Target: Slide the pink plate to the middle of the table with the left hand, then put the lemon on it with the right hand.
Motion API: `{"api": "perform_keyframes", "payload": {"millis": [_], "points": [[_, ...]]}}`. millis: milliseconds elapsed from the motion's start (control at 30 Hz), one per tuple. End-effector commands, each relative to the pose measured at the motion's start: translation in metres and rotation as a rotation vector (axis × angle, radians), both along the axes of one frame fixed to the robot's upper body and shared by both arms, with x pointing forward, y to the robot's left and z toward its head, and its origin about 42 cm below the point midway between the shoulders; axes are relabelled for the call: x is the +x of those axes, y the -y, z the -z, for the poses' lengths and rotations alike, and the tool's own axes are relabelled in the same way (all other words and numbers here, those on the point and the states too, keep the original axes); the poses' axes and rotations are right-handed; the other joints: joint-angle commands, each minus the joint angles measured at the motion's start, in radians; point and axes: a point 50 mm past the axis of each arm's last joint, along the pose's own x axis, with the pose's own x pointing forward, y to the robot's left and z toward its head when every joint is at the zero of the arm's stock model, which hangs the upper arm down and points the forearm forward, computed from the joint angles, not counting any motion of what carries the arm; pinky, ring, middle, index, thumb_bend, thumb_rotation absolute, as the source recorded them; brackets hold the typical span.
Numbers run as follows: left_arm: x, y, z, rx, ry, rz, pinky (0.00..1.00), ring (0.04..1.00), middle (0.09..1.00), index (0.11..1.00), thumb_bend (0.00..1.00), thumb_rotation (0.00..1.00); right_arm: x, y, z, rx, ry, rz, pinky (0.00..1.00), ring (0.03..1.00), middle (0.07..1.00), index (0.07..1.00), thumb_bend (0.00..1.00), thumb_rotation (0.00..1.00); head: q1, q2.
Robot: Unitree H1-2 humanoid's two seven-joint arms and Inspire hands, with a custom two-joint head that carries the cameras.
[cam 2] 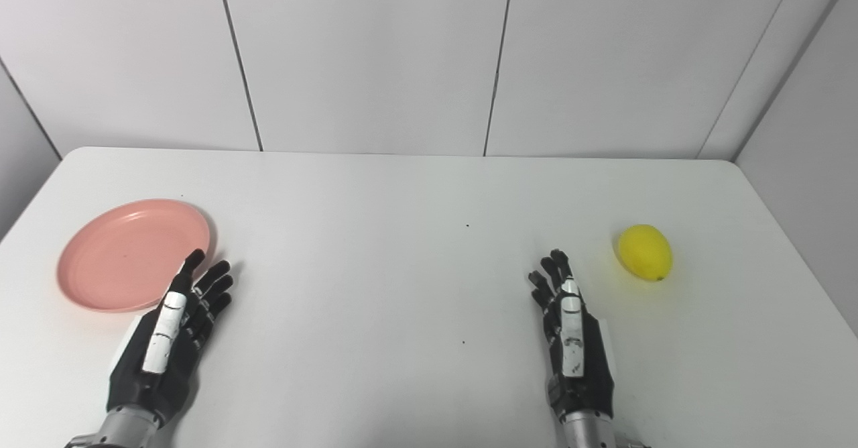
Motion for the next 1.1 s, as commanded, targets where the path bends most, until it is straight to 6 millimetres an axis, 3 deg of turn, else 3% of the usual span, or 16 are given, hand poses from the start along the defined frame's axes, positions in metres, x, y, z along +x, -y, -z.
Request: {"api": "perform_keyframes", "payload": {"millis": [0,1067], "points": [[-0.0054,-0.0038,0.0025,0.026,-0.028,0.015,1.00,0.940,0.913,0.964,0.72,0.76,-0.0018,-0.0003,0.0085,0.012,-0.065,-0.007,0.95,0.900,0.934,0.933,0.71,0.99,0.001,0.000],[-0.0064,-0.0020,0.0082,-0.023,0.057,-0.066,1.00,0.944,0.913,0.954,0.77,0.78,-0.0070,0.0032,0.0102,-0.058,-0.054,-0.021,0.97,0.944,0.943,0.943,0.71,1.00,0.025,-0.013]]}}
